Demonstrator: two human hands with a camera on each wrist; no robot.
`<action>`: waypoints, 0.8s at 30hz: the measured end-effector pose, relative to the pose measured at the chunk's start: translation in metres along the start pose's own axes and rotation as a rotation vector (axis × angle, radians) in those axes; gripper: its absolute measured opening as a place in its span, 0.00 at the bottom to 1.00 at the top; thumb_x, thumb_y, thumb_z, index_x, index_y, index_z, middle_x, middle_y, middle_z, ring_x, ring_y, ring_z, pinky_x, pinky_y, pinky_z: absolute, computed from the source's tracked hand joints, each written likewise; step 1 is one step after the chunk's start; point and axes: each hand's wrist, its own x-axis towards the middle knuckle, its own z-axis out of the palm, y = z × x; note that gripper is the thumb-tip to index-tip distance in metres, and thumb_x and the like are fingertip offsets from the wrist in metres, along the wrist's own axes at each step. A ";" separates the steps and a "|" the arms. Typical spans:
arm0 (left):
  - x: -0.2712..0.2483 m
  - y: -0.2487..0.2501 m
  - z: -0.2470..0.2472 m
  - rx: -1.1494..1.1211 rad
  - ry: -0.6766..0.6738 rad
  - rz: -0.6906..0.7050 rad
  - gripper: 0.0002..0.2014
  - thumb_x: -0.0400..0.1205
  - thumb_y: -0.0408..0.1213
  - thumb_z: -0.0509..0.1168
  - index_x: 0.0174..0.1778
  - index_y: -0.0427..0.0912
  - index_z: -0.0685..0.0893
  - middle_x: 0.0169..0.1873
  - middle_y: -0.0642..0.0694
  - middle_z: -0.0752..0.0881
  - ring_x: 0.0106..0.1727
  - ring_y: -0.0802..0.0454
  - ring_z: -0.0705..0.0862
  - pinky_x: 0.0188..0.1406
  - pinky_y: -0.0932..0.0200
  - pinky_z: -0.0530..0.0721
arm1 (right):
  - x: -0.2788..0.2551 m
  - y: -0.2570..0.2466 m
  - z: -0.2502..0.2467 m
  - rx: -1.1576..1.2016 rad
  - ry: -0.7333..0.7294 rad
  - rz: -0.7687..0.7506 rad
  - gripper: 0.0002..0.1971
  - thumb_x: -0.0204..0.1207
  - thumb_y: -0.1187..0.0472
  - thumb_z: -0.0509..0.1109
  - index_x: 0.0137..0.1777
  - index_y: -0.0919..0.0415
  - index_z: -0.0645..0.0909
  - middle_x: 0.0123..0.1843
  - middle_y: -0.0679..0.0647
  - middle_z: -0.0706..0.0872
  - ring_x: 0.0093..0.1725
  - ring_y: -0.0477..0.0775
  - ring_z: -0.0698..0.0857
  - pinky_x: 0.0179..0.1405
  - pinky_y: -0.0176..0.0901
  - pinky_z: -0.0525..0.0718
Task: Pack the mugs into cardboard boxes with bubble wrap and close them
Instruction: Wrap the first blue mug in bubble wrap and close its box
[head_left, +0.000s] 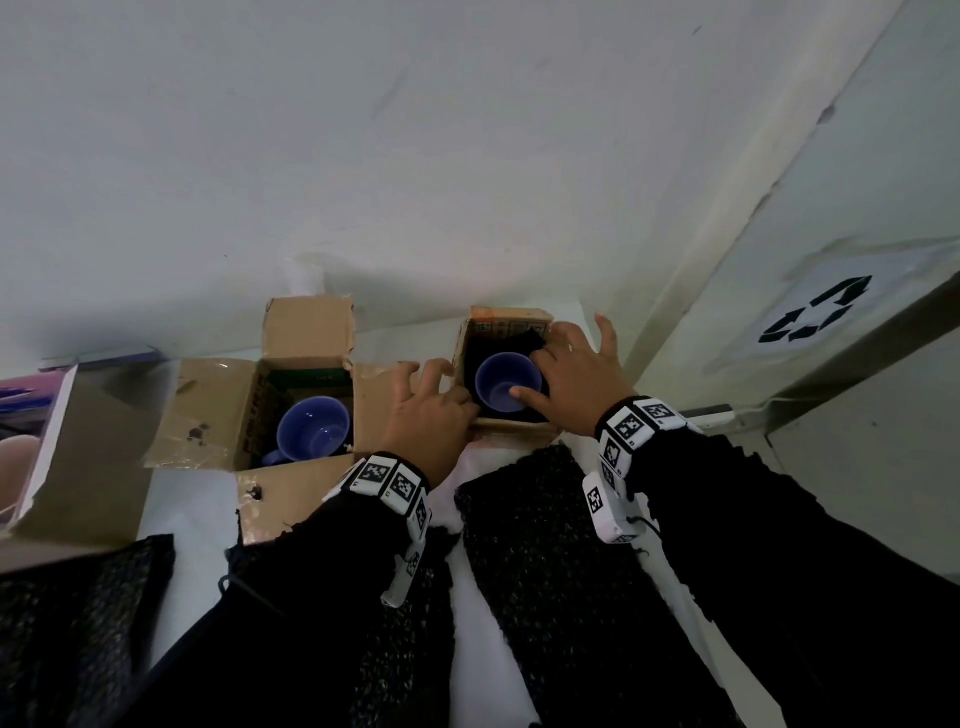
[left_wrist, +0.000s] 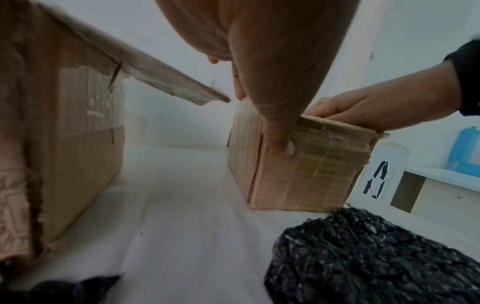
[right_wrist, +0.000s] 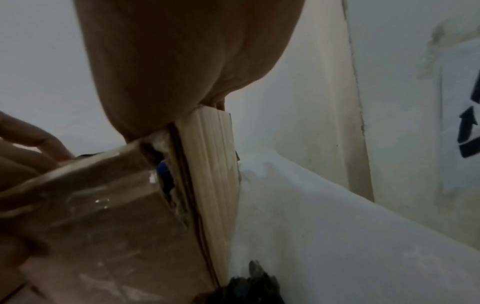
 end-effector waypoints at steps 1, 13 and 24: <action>0.000 0.000 0.000 -0.007 0.002 -0.002 0.11 0.80 0.49 0.63 0.57 0.59 0.85 0.59 0.61 0.83 0.73 0.44 0.61 0.66 0.39 0.52 | 0.000 0.000 0.001 -0.012 0.007 0.008 0.31 0.77 0.28 0.51 0.58 0.52 0.82 0.68 0.52 0.77 0.78 0.55 0.61 0.75 0.71 0.41; -0.013 0.017 -0.008 -0.082 0.084 -0.030 0.08 0.82 0.43 0.59 0.50 0.48 0.83 0.50 0.48 0.83 0.54 0.43 0.76 0.47 0.51 0.68 | -0.079 -0.008 0.016 0.597 0.417 0.039 0.08 0.76 0.54 0.69 0.46 0.57 0.75 0.53 0.53 0.75 0.51 0.57 0.76 0.50 0.53 0.78; -0.071 0.035 0.014 -0.161 0.063 0.020 0.31 0.74 0.52 0.69 0.72 0.46 0.72 0.74 0.40 0.69 0.63 0.37 0.76 0.57 0.45 0.77 | -0.148 -0.043 0.060 0.610 -0.170 0.570 0.35 0.66 0.51 0.80 0.71 0.56 0.71 0.61 0.58 0.81 0.64 0.60 0.79 0.61 0.53 0.80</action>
